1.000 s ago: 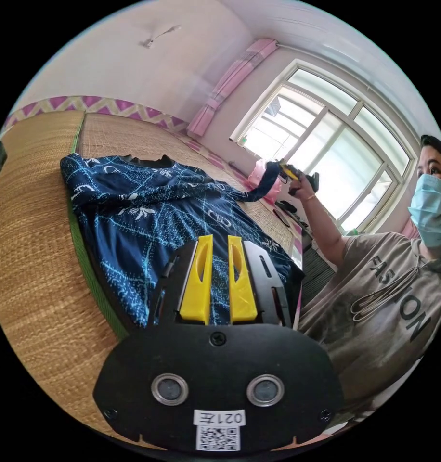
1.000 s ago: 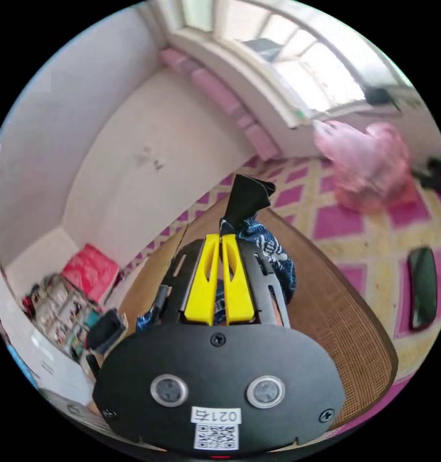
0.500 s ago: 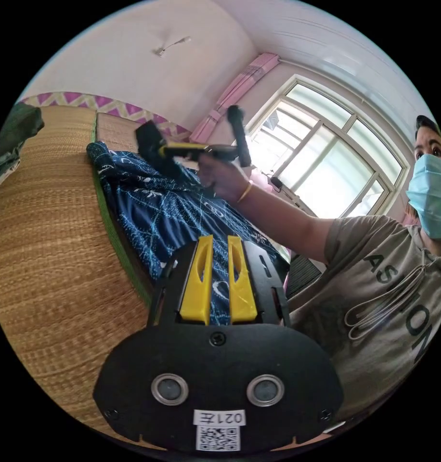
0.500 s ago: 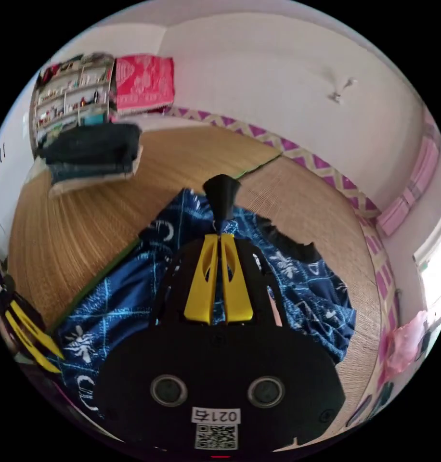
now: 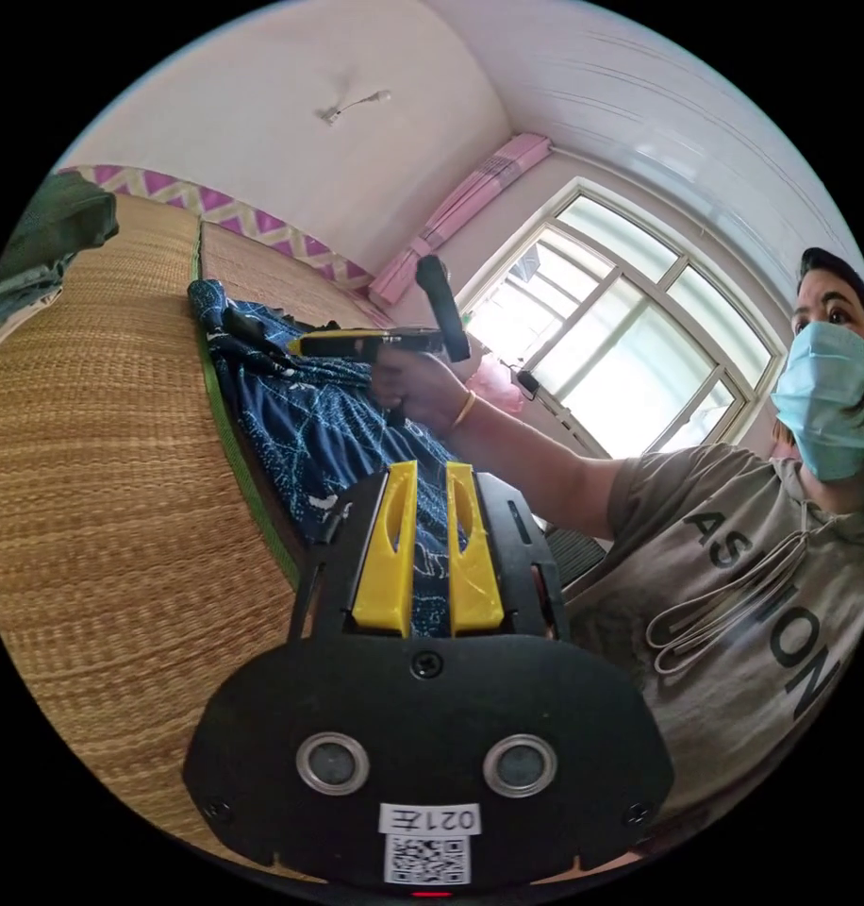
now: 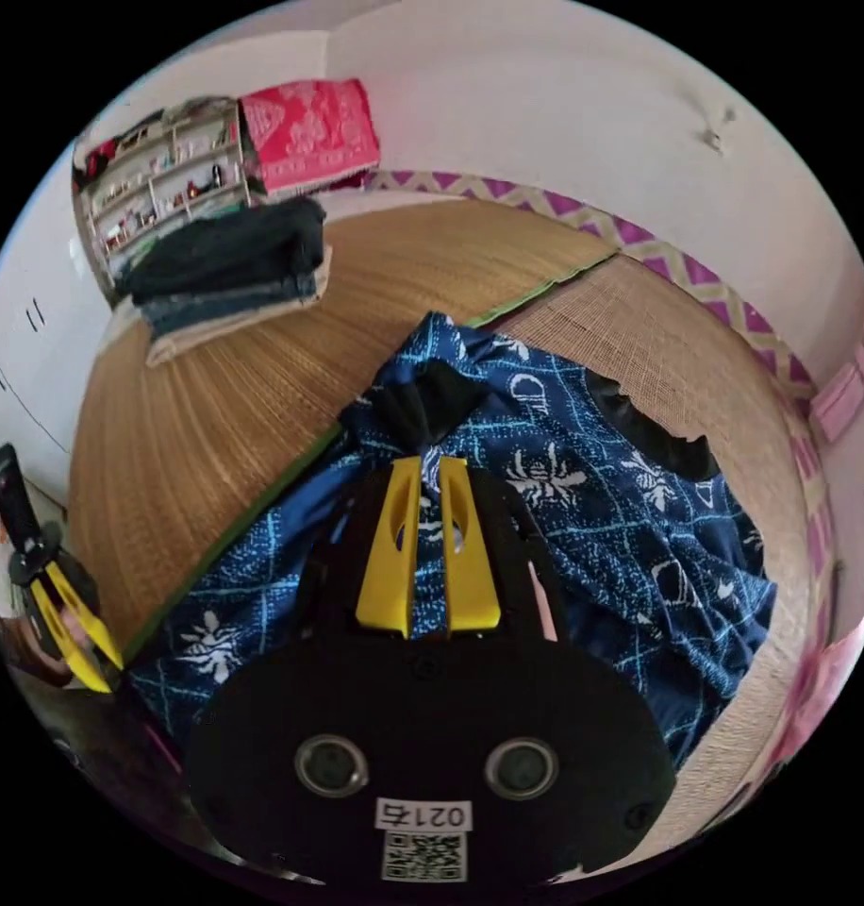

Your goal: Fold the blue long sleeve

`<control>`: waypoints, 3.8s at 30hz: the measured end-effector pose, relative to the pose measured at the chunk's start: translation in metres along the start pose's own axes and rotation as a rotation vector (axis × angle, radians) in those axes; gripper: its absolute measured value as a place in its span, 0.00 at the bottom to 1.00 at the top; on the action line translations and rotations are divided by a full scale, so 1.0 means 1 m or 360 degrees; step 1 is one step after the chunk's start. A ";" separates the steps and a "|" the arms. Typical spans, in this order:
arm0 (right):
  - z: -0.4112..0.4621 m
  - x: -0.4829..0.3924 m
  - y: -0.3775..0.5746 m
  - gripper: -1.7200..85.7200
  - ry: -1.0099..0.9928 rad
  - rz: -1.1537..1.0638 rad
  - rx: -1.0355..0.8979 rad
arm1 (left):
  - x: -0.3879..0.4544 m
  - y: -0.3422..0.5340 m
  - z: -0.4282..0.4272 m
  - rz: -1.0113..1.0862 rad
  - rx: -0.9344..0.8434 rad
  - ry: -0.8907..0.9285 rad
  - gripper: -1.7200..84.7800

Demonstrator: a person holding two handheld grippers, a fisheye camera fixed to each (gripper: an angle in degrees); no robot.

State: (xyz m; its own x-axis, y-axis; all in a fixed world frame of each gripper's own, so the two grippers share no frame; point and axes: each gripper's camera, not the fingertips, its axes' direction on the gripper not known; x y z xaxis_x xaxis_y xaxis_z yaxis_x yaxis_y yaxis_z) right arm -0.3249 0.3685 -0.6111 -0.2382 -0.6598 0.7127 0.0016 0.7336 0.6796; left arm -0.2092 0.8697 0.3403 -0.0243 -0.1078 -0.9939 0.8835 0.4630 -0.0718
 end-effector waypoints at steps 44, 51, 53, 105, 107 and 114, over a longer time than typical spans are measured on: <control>-0.179 0.221 0.589 0.10 -0.0712 0.1381 0.0128 | 0.027 0.115 0.004 -0.0484 -0.0286 -0.0483 0.12; -0.176 0.248 0.627 0.02 -0.0886 0.1400 0.0160 | 0.023 0.107 0.022 -0.0392 -0.0444 -0.0540 0.01; -0.183 0.256 0.638 0.02 -0.0947 0.1376 0.0199 | 0.024 0.104 0.011 -0.0357 -0.0376 -0.0392 0.01; -0.011 0.453 0.379 0.16 -0.0704 0.1027 -0.0055 | -0.093 -0.198 0.241 -0.0017 -0.0623 -0.0811 0.17; 0.009 0.446 0.393 0.13 -0.0925 0.1090 -0.0107 | -0.096 -0.178 0.247 -0.0207 -0.0618 -0.0617 0.17; 0.017 0.434 0.417 0.03 -0.1002 0.1186 -0.0017 | -0.090 -0.186 0.284 -0.0244 -0.0876 -0.0737 0.06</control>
State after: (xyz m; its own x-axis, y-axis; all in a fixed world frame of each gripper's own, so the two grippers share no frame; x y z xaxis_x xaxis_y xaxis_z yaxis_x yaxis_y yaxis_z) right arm -0.4438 0.3903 -0.0211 -0.6478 0.1827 0.7396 0.3702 0.9240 0.0961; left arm -0.2389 0.5434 0.4672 0.1791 -0.5111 -0.8406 0.5204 0.7743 -0.3600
